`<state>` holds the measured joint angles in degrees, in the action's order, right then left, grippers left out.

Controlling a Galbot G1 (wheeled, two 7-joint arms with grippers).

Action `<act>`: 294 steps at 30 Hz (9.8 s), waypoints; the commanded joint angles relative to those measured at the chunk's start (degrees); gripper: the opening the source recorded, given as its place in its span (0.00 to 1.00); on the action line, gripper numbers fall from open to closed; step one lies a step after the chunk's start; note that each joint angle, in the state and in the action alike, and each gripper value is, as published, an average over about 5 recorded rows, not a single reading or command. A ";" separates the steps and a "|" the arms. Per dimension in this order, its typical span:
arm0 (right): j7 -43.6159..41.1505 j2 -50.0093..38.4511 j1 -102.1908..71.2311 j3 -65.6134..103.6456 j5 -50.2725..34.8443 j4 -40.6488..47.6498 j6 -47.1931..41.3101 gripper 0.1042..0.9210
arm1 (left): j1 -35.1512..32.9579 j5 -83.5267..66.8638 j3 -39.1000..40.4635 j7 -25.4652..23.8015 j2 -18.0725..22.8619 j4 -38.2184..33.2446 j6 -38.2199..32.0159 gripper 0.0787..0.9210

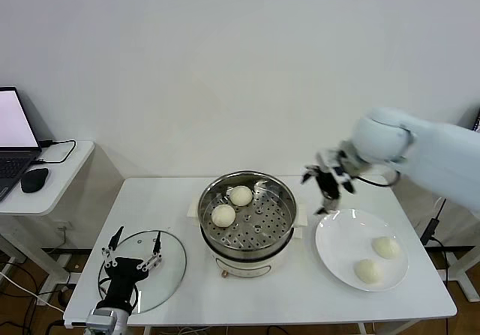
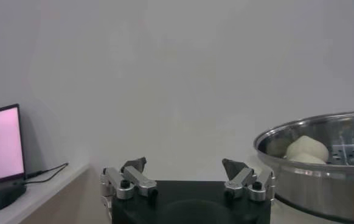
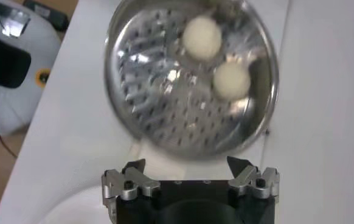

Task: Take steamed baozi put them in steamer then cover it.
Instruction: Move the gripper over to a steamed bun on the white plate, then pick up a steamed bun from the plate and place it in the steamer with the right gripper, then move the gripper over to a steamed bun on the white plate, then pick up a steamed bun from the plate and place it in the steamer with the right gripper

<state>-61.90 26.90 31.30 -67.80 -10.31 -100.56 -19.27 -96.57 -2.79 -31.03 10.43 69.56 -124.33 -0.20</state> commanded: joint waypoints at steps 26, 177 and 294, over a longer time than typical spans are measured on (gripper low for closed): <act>6.19 -9.95 -60.71 42.06 18.85 5.82 7.03 0.88 | -1.76 2.37 1.12 -0.04 1.33 0.16 0.01 0.88; 3.48 6.90 3.06 -0.02 0.34 4.23 2.28 0.88 | -0.16 1.23 -0.99 0.34 1.62 0.22 -1.40 0.88; 5.99 8.19 10.61 -0.52 -9.37 8.25 -6.16 0.55 | 1.36 1.89 0.47 0.20 0.19 0.36 -0.42 0.88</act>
<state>-58.34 27.05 18.04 -51.01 -4.20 -87.62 -19.56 -95.34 -0.79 -30.51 10.61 69.76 -124.11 -0.68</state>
